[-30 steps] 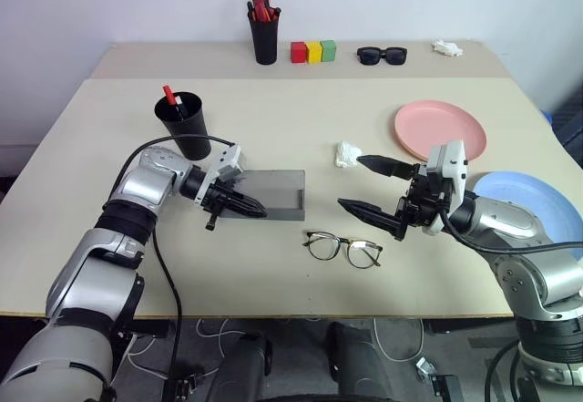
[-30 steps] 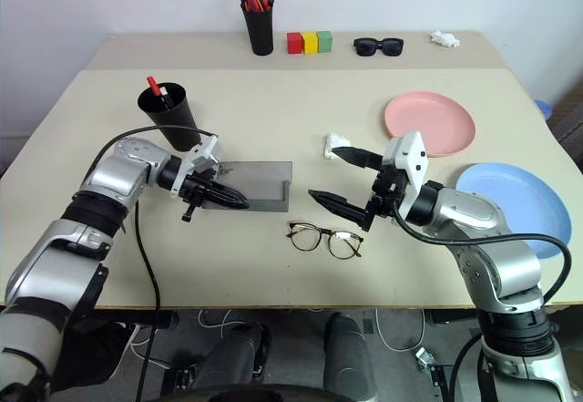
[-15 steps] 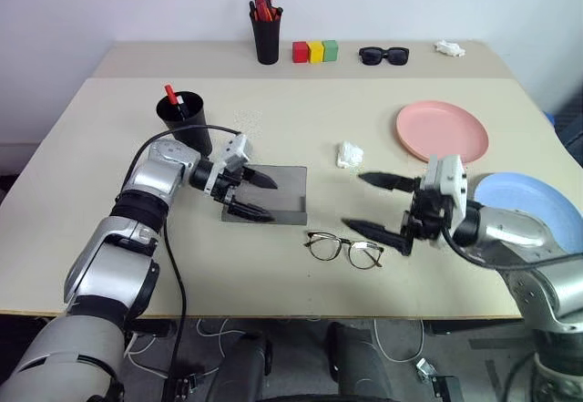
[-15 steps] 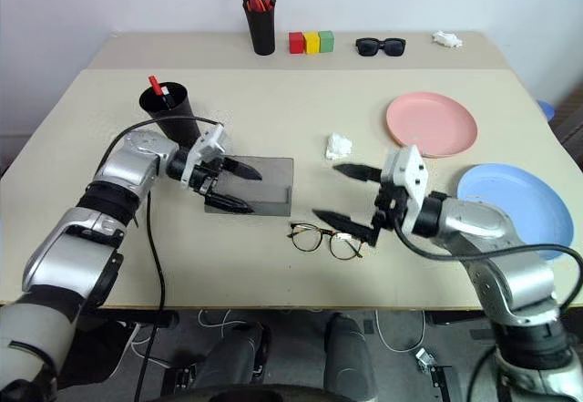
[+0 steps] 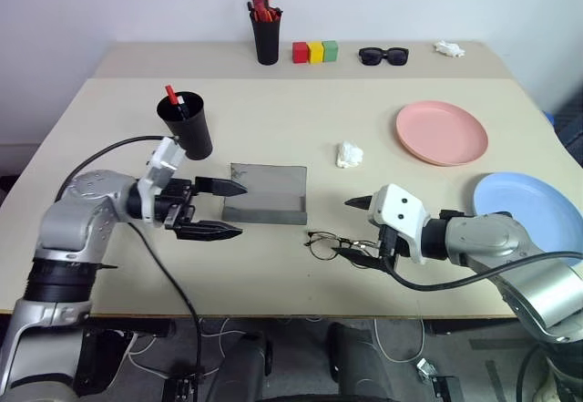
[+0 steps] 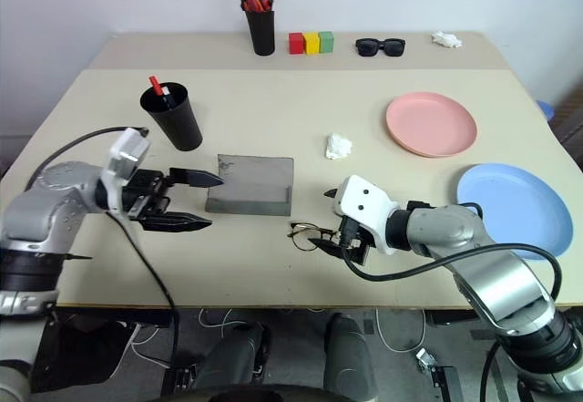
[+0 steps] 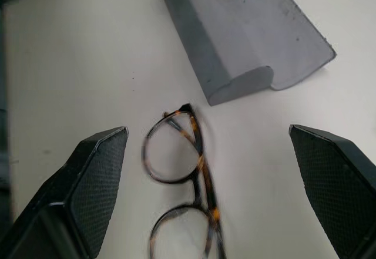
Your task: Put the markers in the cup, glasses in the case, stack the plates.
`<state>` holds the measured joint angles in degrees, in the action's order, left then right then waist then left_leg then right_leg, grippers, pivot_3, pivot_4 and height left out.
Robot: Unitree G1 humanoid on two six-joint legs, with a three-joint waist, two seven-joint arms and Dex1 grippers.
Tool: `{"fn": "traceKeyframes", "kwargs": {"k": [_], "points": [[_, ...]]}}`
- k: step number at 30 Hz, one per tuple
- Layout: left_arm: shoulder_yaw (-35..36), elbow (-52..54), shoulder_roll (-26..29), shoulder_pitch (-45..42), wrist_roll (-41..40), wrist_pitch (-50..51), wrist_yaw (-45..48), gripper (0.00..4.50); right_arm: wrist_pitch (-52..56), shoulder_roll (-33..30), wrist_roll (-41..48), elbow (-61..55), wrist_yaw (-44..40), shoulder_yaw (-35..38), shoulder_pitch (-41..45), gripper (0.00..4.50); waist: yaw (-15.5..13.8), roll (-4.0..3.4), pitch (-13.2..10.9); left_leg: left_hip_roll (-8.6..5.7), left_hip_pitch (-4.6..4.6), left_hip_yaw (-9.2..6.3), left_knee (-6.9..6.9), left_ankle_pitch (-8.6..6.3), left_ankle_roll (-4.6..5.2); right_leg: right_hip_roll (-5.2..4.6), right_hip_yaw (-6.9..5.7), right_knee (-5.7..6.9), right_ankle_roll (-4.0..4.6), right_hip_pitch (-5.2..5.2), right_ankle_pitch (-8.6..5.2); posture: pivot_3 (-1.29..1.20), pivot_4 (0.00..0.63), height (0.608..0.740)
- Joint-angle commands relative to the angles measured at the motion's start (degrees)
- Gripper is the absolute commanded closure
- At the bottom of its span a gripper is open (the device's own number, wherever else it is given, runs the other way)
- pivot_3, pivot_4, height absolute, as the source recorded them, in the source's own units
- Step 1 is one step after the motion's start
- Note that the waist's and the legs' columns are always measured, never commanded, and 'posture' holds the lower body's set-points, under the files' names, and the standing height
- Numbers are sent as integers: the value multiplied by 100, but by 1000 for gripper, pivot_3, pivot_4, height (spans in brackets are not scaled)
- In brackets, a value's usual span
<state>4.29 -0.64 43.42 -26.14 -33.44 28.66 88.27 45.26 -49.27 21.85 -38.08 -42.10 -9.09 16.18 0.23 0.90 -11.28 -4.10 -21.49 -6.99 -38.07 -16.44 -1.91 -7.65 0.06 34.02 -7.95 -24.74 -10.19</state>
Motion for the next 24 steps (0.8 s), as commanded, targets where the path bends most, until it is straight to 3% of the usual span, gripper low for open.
{"fn": "traceKeyframes", "kwargs": {"k": [1,4,6,10,18,21,24], "points": [[302,499,132,265,-204,-79,-164,38,512,-38,-216,-143,136,-391,365,0,-22,0,0,0,0,0,0,0,0,0,0,-1,0,1,0,0,150,740],[498,715,39,469,-305,-108,-502,38,653,-94,-557,139,179,-815,492,0,-74,0,0,0,1,5,0,0,0,1,-1,-1,0,0,0,0,150,740],[637,881,-47,599,-427,-100,-771,0,639,-164,-694,179,180,-904,431,548,-74,0,0,0,1,4,1,0,0,2,-2,-1,-1,0,0,0,150,740],[761,1019,-81,799,-572,-65,-1015,0,566,-244,-926,181,143,-1033,419,2243,-77,0,0,0,1,4,2,0,0,2,-2,-1,-1,-2,0,0,150,740],[668,512,34,804,-409,-471,-757,0,583,-273,-997,125,-61,-1021,383,2243,-77,0,0,0,2,6,2,0,0,3,-2,0,-1,-1,0,0,150,740],[661,461,16,902,-381,-650,-690,0,499,-389,-1153,188,-115,-1094,337,3128,-78,0,0,0,1,6,2,0,0,3,-2,-1,-1,-1,0,0,150,740],[657,413,2,1023,-356,-810,-608,0,515,-440,-1193,159,-160,-1074,317,4468,-60,9,7,1,5,7,4,-1,1,3,-3,-2,-1,1,0,0,150,740]]}}
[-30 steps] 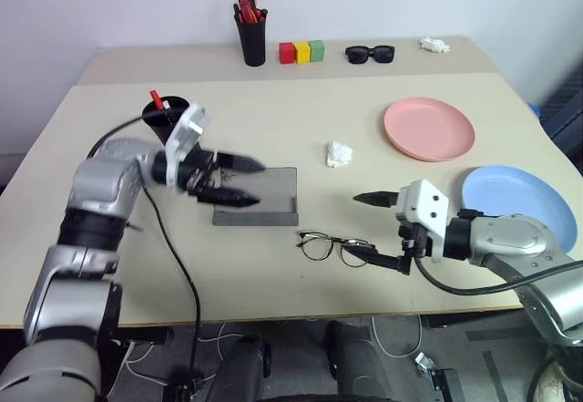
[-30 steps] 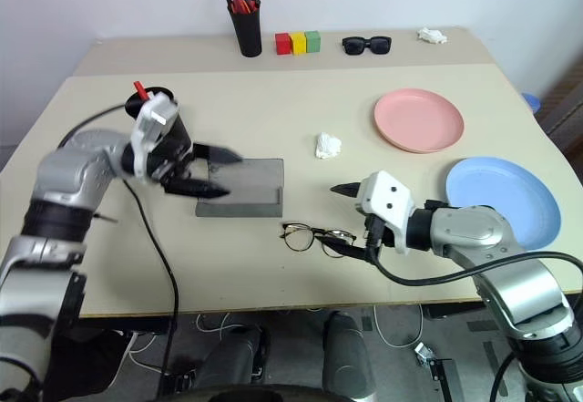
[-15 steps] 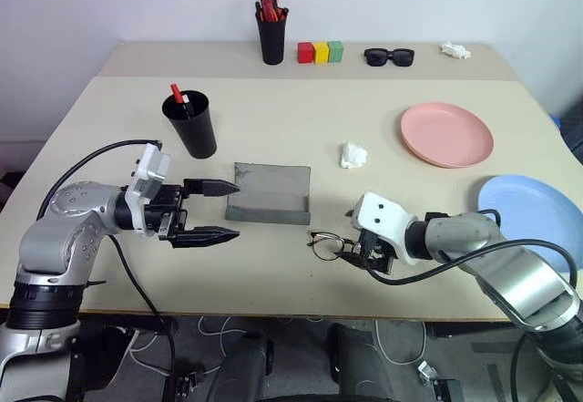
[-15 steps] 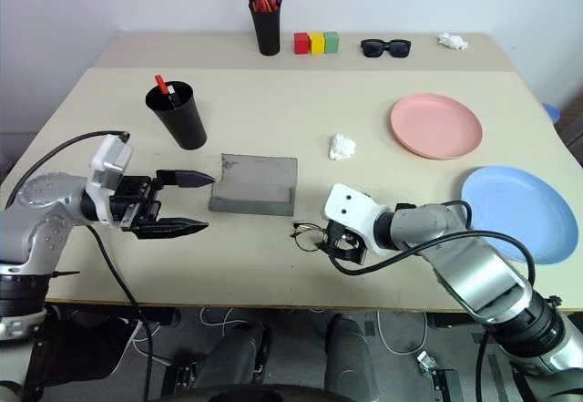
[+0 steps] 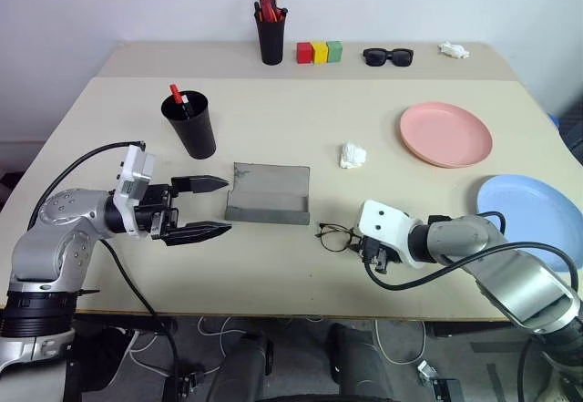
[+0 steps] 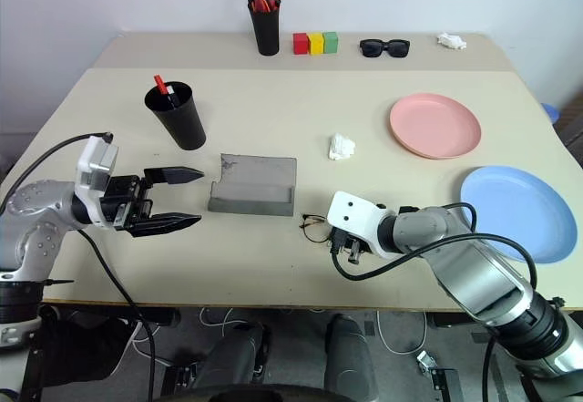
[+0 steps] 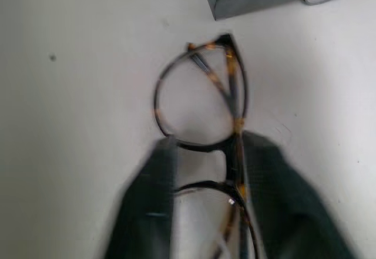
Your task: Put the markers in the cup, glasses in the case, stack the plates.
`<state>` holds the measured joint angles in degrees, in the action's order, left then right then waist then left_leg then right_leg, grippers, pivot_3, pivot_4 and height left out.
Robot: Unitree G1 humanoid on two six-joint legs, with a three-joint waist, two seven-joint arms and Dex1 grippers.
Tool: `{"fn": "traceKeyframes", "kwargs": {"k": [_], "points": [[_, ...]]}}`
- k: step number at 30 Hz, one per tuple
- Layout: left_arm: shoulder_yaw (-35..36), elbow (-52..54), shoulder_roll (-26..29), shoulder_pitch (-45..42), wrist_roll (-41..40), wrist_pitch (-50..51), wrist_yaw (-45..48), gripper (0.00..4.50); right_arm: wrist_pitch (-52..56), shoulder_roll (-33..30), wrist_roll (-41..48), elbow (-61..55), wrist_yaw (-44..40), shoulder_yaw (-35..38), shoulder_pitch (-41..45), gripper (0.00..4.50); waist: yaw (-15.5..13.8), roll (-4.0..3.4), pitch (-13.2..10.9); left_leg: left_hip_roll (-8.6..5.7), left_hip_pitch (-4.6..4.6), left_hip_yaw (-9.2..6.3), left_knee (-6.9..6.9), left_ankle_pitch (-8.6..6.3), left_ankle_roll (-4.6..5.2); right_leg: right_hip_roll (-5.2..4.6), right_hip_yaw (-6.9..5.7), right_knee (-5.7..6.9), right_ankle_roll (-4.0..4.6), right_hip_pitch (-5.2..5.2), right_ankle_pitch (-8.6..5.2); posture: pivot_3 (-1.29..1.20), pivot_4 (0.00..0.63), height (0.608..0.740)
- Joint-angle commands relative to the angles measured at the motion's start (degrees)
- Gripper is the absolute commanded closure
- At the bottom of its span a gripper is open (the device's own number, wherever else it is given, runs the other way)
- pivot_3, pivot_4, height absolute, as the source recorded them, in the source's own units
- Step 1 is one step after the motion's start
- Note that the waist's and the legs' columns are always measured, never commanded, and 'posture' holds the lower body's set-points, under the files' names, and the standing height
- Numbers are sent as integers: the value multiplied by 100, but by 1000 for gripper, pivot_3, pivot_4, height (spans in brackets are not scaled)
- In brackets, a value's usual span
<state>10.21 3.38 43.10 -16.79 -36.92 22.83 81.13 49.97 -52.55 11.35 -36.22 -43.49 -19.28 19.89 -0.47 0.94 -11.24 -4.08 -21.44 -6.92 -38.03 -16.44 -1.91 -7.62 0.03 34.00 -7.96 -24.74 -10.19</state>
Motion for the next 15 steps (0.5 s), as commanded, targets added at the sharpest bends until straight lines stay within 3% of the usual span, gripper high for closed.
{"fn": "traceKeyframes", "kwargs": {"k": [1,6,15], "points": [[70,-24,35,123,0,-280,144,0,24,-155,-183,-41,-51,-63,-53,4468,15,13,8,2,6,0,2,0,0,2,0,0,0,5,-1,0,150,740],[-1,-409,-1,119,130,-625,339,0,-146,-448,-495,-2,-161,-196,8,4468,-20,14,11,5,11,3,-2,0,0,2,-2,-1,6,13,-19,0,150,740],[-6,-585,-15,147,152,-846,435,0,-137,-293,-421,136,-249,-5,114,4468,-20,16,12,5,9,1,-4,0,-1,1,-2,-6,12,13,-14,0,150,740]]}}
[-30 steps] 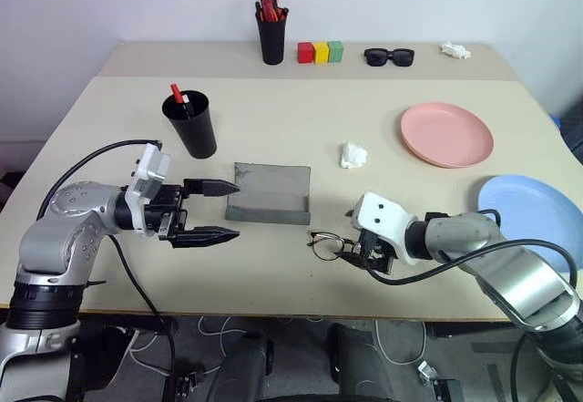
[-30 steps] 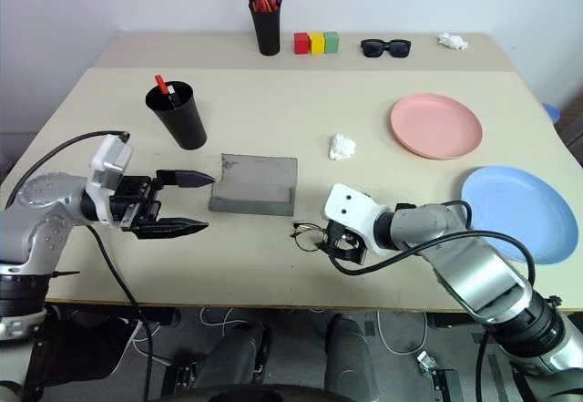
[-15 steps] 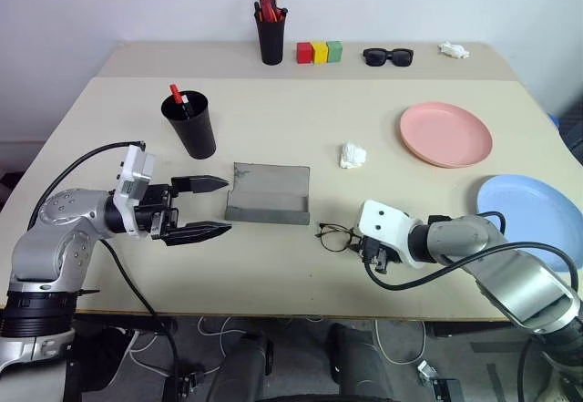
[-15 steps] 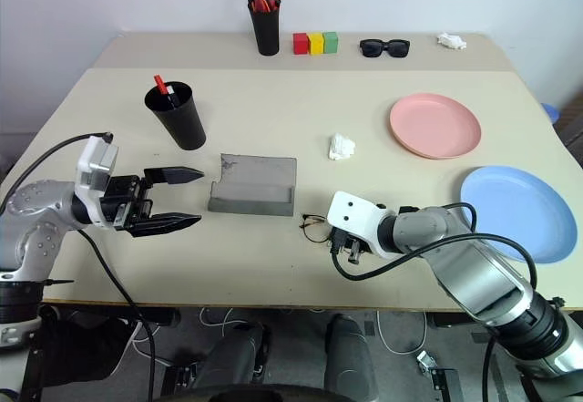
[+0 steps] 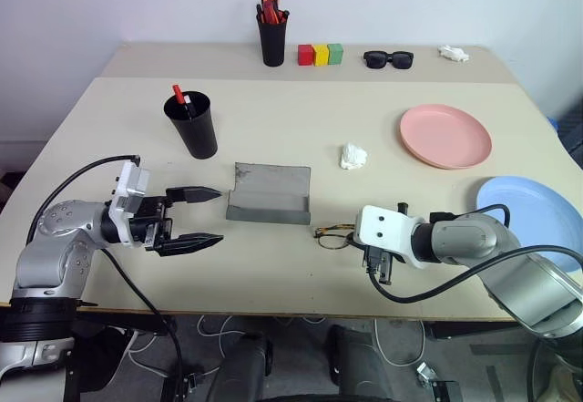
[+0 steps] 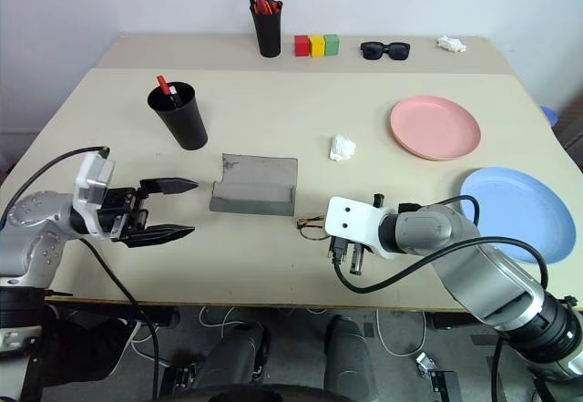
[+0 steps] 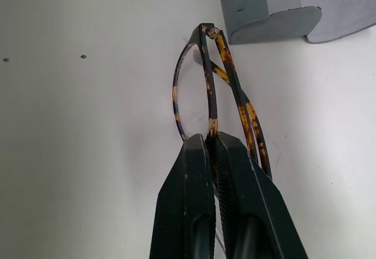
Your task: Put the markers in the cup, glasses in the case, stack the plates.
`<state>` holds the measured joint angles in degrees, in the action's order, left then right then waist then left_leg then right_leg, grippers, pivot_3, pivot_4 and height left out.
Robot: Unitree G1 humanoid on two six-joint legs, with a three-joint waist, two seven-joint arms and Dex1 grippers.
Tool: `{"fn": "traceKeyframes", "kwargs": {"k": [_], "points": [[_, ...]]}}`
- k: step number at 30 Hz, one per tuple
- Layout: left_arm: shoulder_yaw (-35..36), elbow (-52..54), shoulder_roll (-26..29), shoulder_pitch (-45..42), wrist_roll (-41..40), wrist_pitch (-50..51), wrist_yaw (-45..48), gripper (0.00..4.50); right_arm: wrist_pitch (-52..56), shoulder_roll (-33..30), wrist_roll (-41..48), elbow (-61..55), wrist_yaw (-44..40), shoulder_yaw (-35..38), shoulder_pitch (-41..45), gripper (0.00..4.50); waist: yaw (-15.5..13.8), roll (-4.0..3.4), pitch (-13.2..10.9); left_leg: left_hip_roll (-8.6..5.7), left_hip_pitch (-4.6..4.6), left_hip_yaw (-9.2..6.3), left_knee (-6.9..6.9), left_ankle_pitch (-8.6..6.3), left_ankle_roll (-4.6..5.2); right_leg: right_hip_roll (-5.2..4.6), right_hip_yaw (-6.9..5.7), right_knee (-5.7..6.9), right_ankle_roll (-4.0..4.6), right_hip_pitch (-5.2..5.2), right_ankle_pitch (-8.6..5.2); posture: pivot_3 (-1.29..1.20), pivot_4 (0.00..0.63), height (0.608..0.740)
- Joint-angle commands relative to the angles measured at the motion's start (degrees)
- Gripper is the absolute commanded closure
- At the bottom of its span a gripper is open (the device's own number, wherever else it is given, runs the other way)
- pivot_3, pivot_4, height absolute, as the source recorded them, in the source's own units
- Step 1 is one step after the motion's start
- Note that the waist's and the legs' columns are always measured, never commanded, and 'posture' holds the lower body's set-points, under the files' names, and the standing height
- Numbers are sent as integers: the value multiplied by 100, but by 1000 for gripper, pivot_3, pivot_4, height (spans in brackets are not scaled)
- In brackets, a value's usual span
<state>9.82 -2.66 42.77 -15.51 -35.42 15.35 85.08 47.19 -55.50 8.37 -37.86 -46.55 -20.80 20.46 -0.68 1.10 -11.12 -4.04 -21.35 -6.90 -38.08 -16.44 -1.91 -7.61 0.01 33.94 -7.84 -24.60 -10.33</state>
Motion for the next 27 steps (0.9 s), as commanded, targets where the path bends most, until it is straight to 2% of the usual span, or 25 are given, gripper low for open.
{"fn": "traceKeyframes", "kwargs": {"k": [1,7,13,16,19,27], "points": [[30,24,21,22,7,-111,36,0,157,49,-75,332,58,224,99,4468,2,0,0,0,0,0,0,0,0,0,0,0,0,0,0,0,150,740],[77,241,118,40,-65,107,-104,0,888,671,1122,260,-171,1328,650,4468,12,-7,-7,0,-7,-1,0,0,0,0,0,0,11,-7,8,0,150,740],[120,-54,171,-33,3,20,-66,0,1444,1344,1958,609,-42,2014,1539,4468,41,-8,-8,0,-12,-1,14,0,0,2,0,0,-5,-21,18,0,150,740],[195,-84,249,12,-7,6,-67,0,1503,1991,2148,765,271,1895,1982,4468,51,-8,-8,0,-12,-1,14,0,0,2,0,0,-5,-21,18,0,150,740],[301,-60,360,123,-42,26,-87,0,1202,2674,1886,1119,656,1384,2226,4468,135,-9,-9,1,-13,-2,17,0,0,3,0,6,-5,-29,19,0,150,740],[522,387,531,514,-178,296,-346,0,91,3900,1389,2327,1046,684,2468,4468,162,-12,-10,-2,-19,-2,23,0,-1,2,2,12,-5,-45,20,0,150,740]]}}
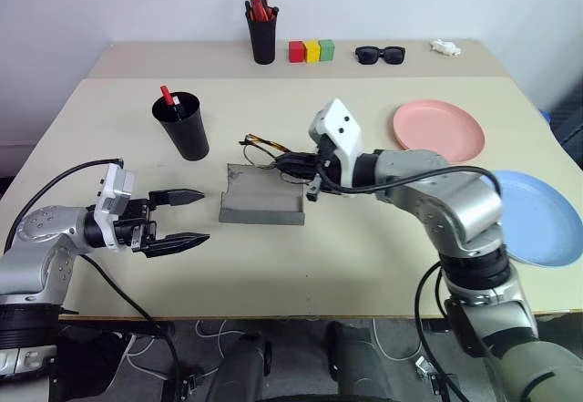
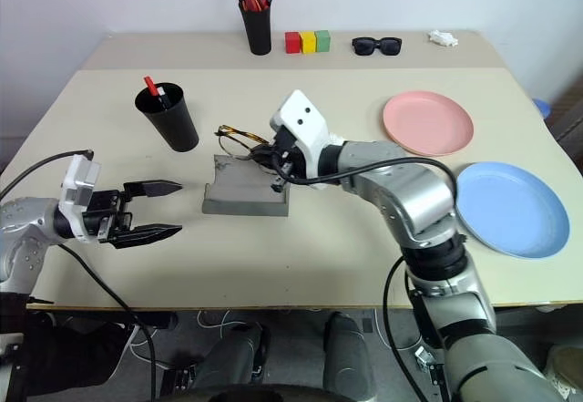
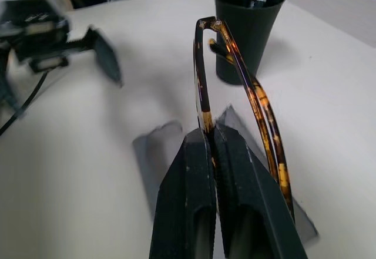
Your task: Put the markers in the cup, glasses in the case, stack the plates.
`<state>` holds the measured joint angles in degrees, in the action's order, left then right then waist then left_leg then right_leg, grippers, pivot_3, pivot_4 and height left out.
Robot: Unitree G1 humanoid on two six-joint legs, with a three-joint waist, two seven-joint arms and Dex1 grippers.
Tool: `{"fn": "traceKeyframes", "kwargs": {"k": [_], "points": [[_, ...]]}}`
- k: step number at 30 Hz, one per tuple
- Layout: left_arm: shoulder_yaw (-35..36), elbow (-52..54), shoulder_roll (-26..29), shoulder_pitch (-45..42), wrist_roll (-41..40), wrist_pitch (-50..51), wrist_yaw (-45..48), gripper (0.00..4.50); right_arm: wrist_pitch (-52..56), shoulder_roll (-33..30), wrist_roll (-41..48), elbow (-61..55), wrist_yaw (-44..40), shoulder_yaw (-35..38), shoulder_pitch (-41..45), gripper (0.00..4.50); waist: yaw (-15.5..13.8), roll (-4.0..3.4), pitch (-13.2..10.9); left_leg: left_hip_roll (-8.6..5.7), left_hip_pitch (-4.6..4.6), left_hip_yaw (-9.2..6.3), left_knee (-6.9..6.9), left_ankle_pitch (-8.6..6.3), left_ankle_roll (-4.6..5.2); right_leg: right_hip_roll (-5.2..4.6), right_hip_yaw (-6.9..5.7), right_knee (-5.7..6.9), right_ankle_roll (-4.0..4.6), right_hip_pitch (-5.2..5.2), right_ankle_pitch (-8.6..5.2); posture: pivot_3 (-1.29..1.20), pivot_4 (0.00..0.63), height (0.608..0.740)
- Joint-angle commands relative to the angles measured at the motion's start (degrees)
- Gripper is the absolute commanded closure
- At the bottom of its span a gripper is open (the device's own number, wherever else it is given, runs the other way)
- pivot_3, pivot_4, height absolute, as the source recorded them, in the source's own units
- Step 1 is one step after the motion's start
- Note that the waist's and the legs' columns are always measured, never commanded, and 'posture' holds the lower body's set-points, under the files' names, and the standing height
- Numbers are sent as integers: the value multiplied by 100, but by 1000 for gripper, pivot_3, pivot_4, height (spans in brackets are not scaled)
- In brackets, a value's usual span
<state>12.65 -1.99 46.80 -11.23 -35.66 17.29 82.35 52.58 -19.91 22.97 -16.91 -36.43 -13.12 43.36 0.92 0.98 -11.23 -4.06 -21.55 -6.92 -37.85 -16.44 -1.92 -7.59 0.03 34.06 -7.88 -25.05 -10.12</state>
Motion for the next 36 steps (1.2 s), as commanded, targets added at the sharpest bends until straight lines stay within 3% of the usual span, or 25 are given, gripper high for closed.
{"fn": "traceKeyframes", "kwargs": {"k": [1,6,12,25,36], "points": [[243,369,134,122,-162,122,-94,0,-509,473,-55,355,38,-83,201,4468,7,-1,0,0,1,0,0,0,0,0,0,0,0,0,0,0,150,740],[268,702,125,191,-258,348,-319,0,-886,919,-271,1058,0,-328,221,4468,14,-1,0,0,2,0,8,2,-3,1,0,5,2,-5,1,0,150,740],[304,1114,163,249,-403,639,-596,0,-1102,902,-653,1564,-115,-656,309,4468,28,-2,-1,0,3,0,17,5,-9,2,1,6,3,-12,2,0,150,740],[169,1565,146,-167,-531,1241,-1093,0,-571,489,-744,1231,-679,-1111,101,4468,27,-1,0,1,6,0,59,17,-27,3,2,4,11,-28,3,0,150,740],[119,1919,132,-446,-690,1691,-1443,0,-590,814,-952,1641,-667,-1181,140,4468,29,0,0,2,8,0,61,17,-28,5,3,5,12,-29,3,0,150,740]]}}
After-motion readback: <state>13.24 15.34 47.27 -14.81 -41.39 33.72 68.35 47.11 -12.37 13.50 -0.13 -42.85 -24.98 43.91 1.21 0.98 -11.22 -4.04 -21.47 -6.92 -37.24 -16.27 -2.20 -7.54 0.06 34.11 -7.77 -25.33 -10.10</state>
